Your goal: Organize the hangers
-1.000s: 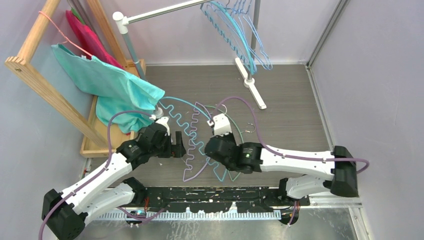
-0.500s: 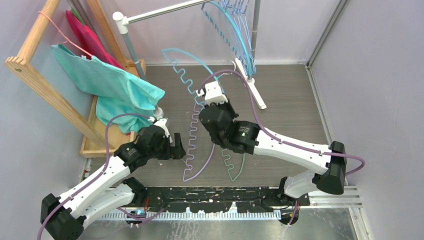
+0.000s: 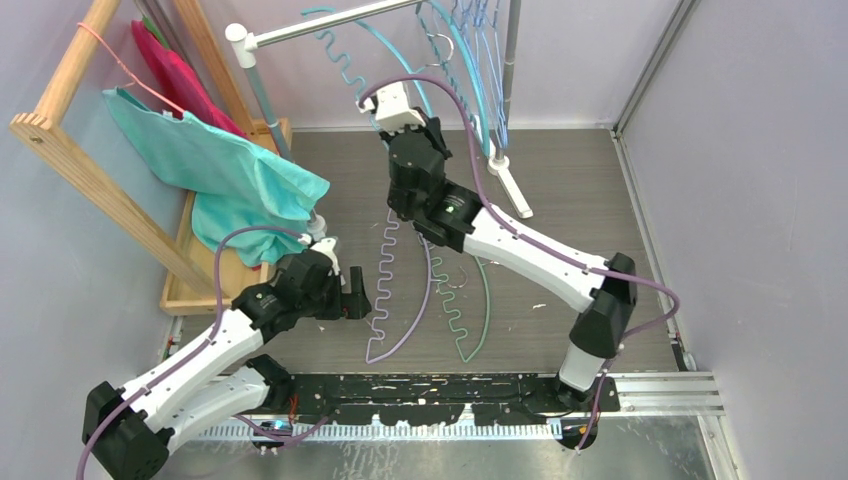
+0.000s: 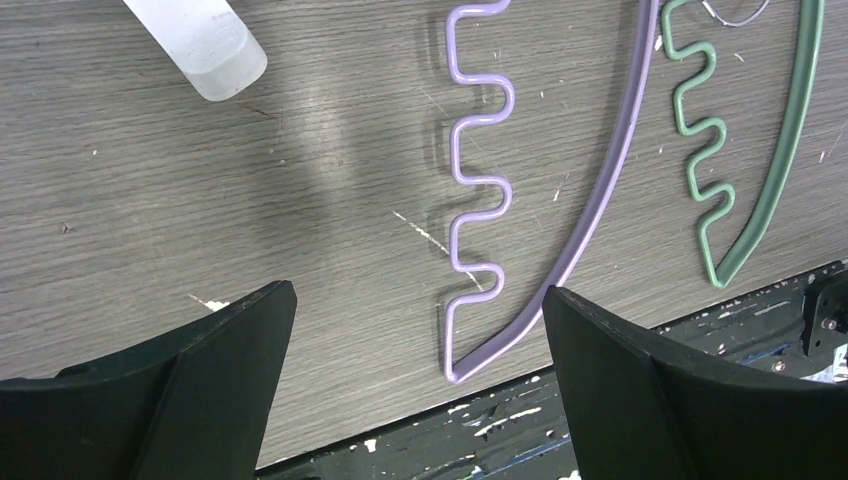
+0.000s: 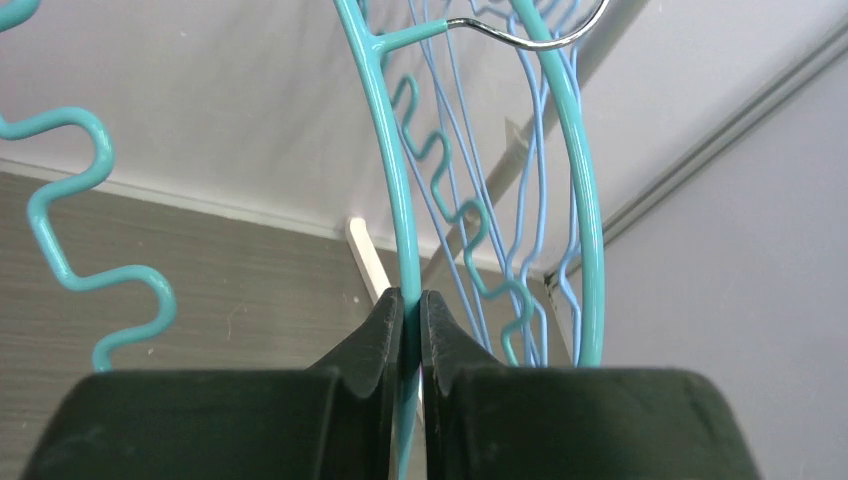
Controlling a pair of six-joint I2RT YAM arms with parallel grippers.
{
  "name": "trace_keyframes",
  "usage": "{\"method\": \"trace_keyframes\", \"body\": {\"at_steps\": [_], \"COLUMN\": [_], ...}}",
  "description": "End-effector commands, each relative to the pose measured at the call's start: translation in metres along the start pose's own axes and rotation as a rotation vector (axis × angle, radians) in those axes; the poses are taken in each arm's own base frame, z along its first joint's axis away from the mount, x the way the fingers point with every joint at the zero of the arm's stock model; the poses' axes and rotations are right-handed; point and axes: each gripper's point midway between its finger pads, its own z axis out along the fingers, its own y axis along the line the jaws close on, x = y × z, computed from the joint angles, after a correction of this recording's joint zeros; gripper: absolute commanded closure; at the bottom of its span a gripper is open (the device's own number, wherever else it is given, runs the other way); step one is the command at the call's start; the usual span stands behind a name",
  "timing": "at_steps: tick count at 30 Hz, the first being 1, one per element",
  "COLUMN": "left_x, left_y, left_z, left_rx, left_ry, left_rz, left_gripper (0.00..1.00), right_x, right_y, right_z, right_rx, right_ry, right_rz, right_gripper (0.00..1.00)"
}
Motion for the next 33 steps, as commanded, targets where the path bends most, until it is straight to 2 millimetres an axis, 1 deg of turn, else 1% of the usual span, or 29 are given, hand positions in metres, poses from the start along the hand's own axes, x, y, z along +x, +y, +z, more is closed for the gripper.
{"method": "trace_keyframes", "body": {"at_steps": [1, 5, 11, 17, 20, 23, 27, 29, 33], "left_x": [-0.012, -0.011, -0.010, -0.009, -0.009, -0.009, -0.007, -0.006, -0.006], "left_y": [-0.007, -0.005, -0.002, -0.002, -0.002, -0.003, -0.003, -0.002, -0.002], "left_z": [-0.002, 0.001, 0.004, 0.007, 0.008, 0.009, 0.009, 0.009, 0.010], "left_rx": [0.021, 0.013, -0.003, -0.002, -0.003, 0.000, 0.002, 0.000, 0.000], "left_ry": [-0.028, -0.025, -0.016, -0.015, -0.010, -0.009, -0.004, -0.004, -0.001], "left_rz": [0.021, 0.029, 0.040, 0.042, 0.044, 0.043, 0.042, 0.041, 0.037], "left_gripper": [0.02, 0.02, 0.02, 0.02, 0.02, 0.02, 0.02, 0.02, 0.02], "right_x": [-0.059, -0.074, -0.086, -0.094, -0.095, -0.090, -0.080, -0.071, -0.046], "right_y": [-0.016, -0.020, -0.024, -0.015, -0.009, -0.002, 0.001, 0.001, 0.003], "right_z": [0.008, 0.018, 0.033, 0.058, 0.077, 0.093, 0.104, 0.109, 0.115], "right_rx": [0.027, 0.055, 0.066, 0.061, 0.058, 0.064, 0.071, 0.073, 0.074], "right_ry": [-0.122, -0.153, -0.187, -0.216, -0.212, -0.205, -0.198, -0.183, -0.137], "right_rz": [0.098, 0.126, 0.152, 0.143, 0.134, 0.109, 0.097, 0.089, 0.065], "right_gripper": [0.99, 0.99, 0.99, 0.98, 0.98, 0.97, 0.94, 0.90, 0.84]}}
